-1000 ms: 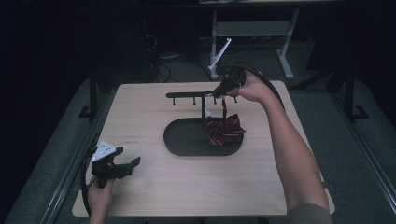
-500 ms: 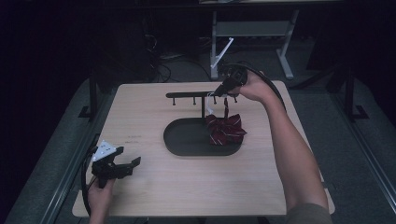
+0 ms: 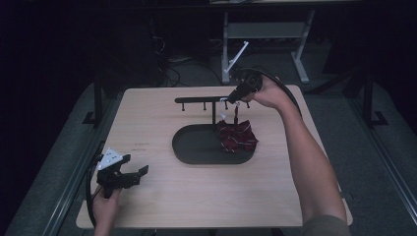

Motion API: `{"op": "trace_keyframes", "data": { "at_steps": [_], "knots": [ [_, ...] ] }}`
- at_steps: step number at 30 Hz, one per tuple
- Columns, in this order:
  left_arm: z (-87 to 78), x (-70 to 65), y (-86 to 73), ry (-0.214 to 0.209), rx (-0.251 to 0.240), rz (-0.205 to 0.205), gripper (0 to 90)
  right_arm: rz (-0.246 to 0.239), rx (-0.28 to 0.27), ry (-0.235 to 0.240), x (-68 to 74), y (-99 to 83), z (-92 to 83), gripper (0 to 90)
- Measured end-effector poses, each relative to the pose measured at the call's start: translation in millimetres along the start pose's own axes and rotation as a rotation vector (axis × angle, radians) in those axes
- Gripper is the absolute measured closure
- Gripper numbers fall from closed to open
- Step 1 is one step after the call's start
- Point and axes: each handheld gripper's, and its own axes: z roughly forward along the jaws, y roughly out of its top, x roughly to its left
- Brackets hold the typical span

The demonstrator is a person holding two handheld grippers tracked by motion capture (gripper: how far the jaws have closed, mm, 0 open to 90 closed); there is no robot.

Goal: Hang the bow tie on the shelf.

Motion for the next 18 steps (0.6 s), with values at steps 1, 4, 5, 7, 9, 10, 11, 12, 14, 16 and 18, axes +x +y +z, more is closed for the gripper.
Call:
{"op": "trace_keyframes", "data": {
  "at_steps": [1, 4, 5, 7, 9, 10, 11, 12, 14, 16, 18],
  "knots": [
    [-0.1, 0.0, 0.0, 0.0, 0.001, 0.001, 16.3, -0.001, -0.001, -0.001, 0.3, -0.4, -0.3, 81.0],
    [-0.3, -0.3, 0.2, -0.001, 0.002, 0.0, 16.3, 0.003, -0.003, 0.005, 0.8, -2.2, -0.5, 80.7],
    [-0.2, -0.2, 0.2, -0.001, 0.003, 0.003, 16.3, -0.002, -0.005, 0.002, 0.6, -2.9, -0.4, 80.4],
    [-0.3, -0.2, 0.3, -0.002, 0.004, 0.007, 16.3, 0.0, -0.012, 0.005, 0.7, -4.3, -0.5, 79.4],
    [-0.3, -0.4, 0.4, -0.002, 0.006, 0.008, 16.3, 0.007, -0.011, 0.006, 0.6, -5.5, -0.5, 78.1],
    [-0.1, -0.4, 0.4, -0.002, 0.006, 0.008, 16.3, 0.005, -0.015, 0.003, 0.3, -6.2, -0.5, 77.8],
    [-0.1, -0.4, 0.4, -0.002, 0.007, 0.008, 16.3, 0.009, -0.012, 0.008, -0.1, -6.6, -0.8, 77.7],
    [0.1, -0.5, 0.4, -0.002, 0.007, 0.007, 16.3, 0.006, -0.015, 0.007, -0.1, -7.0, -1.7, 77.6],
    [0.1, -0.5, 0.3, -0.002, 0.008, 0.009, 16.3, 0.007, -0.019, 0.01, 0.2, -7.2, -2.4, 77.6],
    [0.1, -0.5, 0.4, -0.001, 0.007, 0.007, 16.3, 0.007, -0.018, 0.012, 0.8, -7.5, -3.3, 77.6],
    [0.1, -0.4, 0.4, -0.001, 0.007, 0.008, 16.3, 0.005, -0.017, 0.017, 1.4, -7.9, -3.6, 77.5]
  ]
}}
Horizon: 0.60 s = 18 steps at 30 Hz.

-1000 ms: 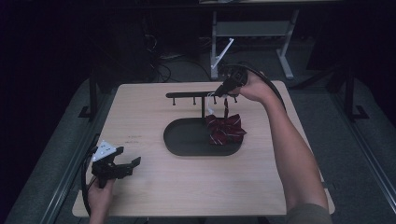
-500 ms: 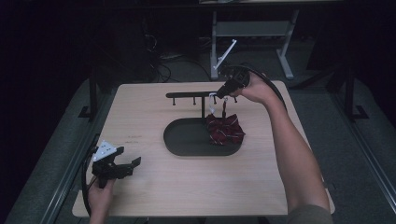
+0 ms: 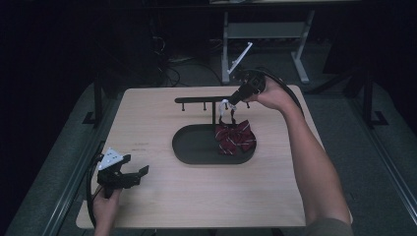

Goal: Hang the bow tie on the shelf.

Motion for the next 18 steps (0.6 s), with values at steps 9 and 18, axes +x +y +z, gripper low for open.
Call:
{"op": "trace_keyframes", "data": {
  "at_steps": [9, 18],
  "knots": [
    [-0.7, -0.8, -0.4, -0.001, -0.006, -0.001, 16.3, -0.002, -0.01, 0.026, 3.6, -2.9, 0.1, 75.7],
    [-0.2, -1.6, -0.5, 0.0, -0.003, 0.0, 16.3, 0.0, -0.026, 0.046, 6.1, -9.7, 0.0, 72.5]
  ]
}}
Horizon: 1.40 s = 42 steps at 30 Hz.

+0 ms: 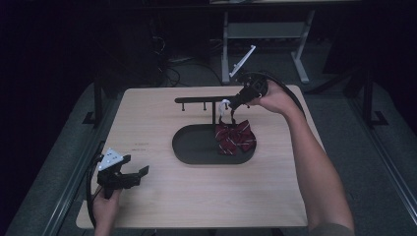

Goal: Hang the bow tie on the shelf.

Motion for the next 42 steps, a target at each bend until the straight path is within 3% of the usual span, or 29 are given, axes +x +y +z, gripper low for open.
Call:
{"op": "trace_keyframes", "data": {
  "at_steps": [27, 31, 42],
  "knots": [
    [-0.1, -0.2, 0.4, 0.001, 0.004, 0.004, 16.3, -0.026, -0.005, 0.049, 13.6, -15.4, 1.7, 65.2],
    [-0.1, -0.2, 0.3, 0.003, 0.001, 0.004, 16.3, -0.009, 0.008, 0.052, 17.4, -17.9, 1.0, 64.2],
    [-0.2, -0.7, 0.5, 0.003, 0.004, 0.004, 16.3, -0.054, -0.014, 0.057, 25.6, -26.5, 1.0, 62.7]
  ]
}}
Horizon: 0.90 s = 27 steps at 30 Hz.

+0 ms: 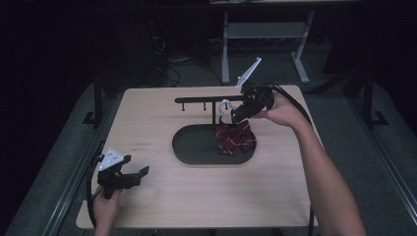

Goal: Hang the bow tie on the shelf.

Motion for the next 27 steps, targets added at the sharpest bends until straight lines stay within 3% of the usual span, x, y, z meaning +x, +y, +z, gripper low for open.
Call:
{"op": "trace_keyframes", "data": {
  "at_steps": [27],
  "knots": [
    [0.1, -0.5, -0.3, 0.002, 0.001, 0.003, 16.3, 0.016, -0.013, 0.018, 12.4, -27.8, 4.6, 53.2]
  ]
}}
